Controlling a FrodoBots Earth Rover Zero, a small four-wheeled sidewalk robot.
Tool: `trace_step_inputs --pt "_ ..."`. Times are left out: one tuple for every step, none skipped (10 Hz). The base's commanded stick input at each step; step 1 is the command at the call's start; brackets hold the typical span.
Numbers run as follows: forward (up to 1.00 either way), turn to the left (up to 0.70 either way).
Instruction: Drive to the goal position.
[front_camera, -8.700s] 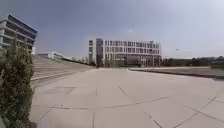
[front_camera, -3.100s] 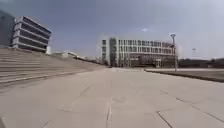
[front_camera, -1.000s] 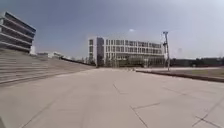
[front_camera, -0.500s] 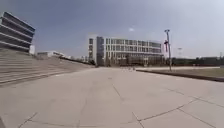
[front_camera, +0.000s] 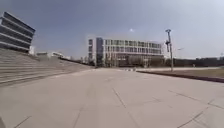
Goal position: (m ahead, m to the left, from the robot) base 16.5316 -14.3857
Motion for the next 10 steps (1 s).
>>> trace_step_inputs --pt "0.7 -0.28" --pt "0.7 -0.27" --pt "0.7 -0.27" --pt "0.7 -0.03" --pt "0.7 0.01" --pt "0.7 0.01" --pt "0.7 0.01" --pt "0.7 0.01" --pt "0.7 0.01" --pt "0.7 0.01"
